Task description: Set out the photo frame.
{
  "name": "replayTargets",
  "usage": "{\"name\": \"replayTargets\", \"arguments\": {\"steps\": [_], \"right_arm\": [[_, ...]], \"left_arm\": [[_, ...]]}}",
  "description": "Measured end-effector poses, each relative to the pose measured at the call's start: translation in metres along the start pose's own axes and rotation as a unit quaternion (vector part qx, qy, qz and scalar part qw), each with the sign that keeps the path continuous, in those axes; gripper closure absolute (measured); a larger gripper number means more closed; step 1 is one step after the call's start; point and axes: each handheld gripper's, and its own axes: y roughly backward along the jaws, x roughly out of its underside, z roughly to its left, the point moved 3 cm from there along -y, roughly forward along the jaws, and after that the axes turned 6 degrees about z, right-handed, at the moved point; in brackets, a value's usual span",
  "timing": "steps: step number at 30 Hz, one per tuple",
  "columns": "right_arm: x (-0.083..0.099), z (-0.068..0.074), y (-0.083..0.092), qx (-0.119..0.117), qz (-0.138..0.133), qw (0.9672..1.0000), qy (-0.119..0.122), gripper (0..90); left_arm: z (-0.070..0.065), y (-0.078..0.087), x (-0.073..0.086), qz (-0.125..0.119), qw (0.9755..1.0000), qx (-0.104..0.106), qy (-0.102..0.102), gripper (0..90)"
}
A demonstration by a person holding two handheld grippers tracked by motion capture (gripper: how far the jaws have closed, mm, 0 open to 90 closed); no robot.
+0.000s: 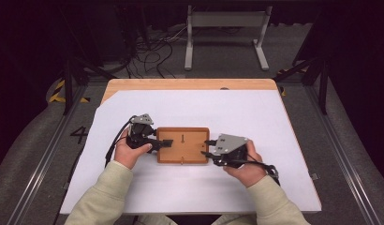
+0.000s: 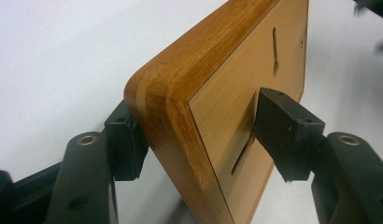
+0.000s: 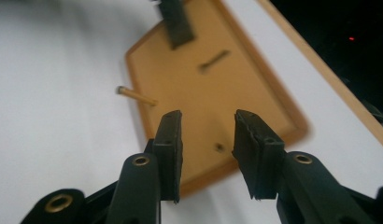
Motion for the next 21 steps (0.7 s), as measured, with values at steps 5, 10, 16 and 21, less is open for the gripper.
{"name": "replayTargets", "arguments": {"steps": [5, 10, 16, 21], "right_arm": [[0.018, -0.022, 0.022, 0.027, -0.008, 0.9985, -0.046, 63.7], [0.036, -0.036, 0.028, 0.037, 0.001, 0.9966, -0.074, 64.6], [0.053, -0.045, 0.024, 0.035, 0.017, 0.9933, -0.109, 64.4], [0.058, -0.049, 0.024, 0.033, 0.02, 0.9912, -0.126, 64.0]], "left_arm": [[-0.008, 0.006, 0.003, -0.001, 0.9996, -0.014, -0.025, 41.7], [-0.015, 0.01, 0.005, 0.001, 0.9987, -0.027, -0.044, 43.0], [-0.023, 0.014, 0.008, 0.005, 0.9968, -0.041, -0.069, 44.5], [-0.032, 0.019, 0.011, 0.009, 0.9944, -0.053, -0.091, 46.4]]}}
